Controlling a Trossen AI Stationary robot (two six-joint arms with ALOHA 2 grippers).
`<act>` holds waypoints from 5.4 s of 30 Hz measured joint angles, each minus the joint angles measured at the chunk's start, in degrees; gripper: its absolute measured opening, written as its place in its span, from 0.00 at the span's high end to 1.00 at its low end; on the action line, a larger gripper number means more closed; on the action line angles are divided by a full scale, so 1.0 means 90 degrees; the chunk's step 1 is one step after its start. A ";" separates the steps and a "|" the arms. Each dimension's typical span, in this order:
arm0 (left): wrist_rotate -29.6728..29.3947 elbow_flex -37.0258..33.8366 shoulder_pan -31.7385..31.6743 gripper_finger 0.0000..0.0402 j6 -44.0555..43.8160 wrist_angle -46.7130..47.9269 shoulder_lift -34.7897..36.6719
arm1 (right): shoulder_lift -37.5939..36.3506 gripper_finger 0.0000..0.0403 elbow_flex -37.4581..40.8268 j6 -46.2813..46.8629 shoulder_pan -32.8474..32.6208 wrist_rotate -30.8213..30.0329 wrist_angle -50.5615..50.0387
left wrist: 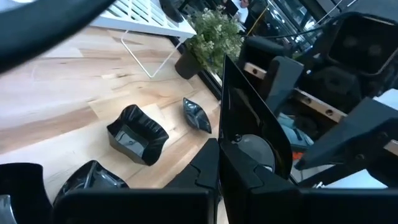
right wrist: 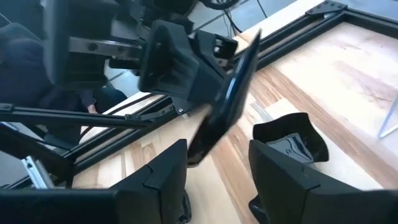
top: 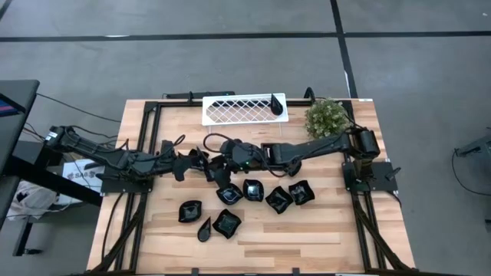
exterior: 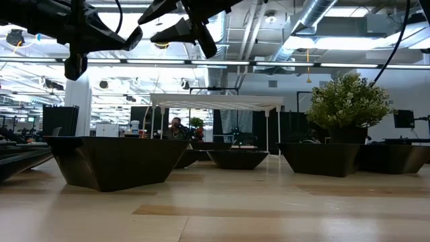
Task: Pick & Place Mini shaped plates
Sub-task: Stack the black drop shaped plate on top of the black drop shaped plate on the shelf
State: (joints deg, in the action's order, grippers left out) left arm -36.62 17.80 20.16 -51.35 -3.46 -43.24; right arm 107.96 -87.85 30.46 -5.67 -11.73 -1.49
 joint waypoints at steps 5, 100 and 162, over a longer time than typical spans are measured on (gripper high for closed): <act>-0.0002 0.0000 -0.0002 0.99 0.0015 0.0000 0.0000 | -0.0009 0.62 -0.0179 -0.0114 -0.0012 0.0005 -0.0025; 0.1083 0.2089 -0.1526 0.98 0.1991 0.2233 -0.1258 | 0.0848 0.68 -0.2290 -0.1222 0.0020 -0.1858 -0.2600; 0.1712 0.2086 -0.1535 0.78 0.2183 0.2024 -0.0238 | 0.0179 1.00 -0.2291 -0.0615 0.0370 -0.1774 -0.3242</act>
State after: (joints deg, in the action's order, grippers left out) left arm -21.21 36.58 6.35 -31.71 14.75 -45.39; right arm 109.57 -108.47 24.93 -2.35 -27.69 -30.67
